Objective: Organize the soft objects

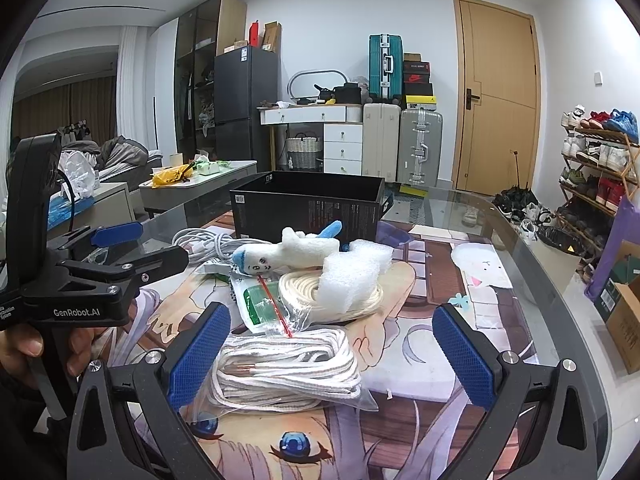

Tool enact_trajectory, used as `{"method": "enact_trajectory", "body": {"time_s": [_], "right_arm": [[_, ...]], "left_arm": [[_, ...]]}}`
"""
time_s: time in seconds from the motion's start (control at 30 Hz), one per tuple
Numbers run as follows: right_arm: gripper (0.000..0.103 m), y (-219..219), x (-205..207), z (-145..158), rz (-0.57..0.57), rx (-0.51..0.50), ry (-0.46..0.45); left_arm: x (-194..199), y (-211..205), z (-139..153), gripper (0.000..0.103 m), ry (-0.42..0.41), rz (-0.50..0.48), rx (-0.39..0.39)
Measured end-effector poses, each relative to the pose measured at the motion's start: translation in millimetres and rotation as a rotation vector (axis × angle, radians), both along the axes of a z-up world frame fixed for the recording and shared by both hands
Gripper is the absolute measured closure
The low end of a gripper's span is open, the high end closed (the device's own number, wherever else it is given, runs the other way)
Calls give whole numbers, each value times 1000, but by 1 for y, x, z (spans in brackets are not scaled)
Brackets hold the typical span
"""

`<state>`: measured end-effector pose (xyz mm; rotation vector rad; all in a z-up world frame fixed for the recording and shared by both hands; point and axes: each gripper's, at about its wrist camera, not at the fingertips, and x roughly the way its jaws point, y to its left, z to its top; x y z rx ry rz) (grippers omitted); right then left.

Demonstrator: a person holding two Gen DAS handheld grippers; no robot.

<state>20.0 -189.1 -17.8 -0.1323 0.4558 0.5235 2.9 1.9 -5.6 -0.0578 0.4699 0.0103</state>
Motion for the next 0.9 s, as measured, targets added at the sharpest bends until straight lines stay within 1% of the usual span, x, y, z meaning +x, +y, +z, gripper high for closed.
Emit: {"method": "enact_trajectory", "body": {"time_s": [0.9], "right_arm": [[0, 3, 0, -4, -3, -12, -1]], "left_arm": [[1, -1, -2, 0, 1, 2, 9]]}}
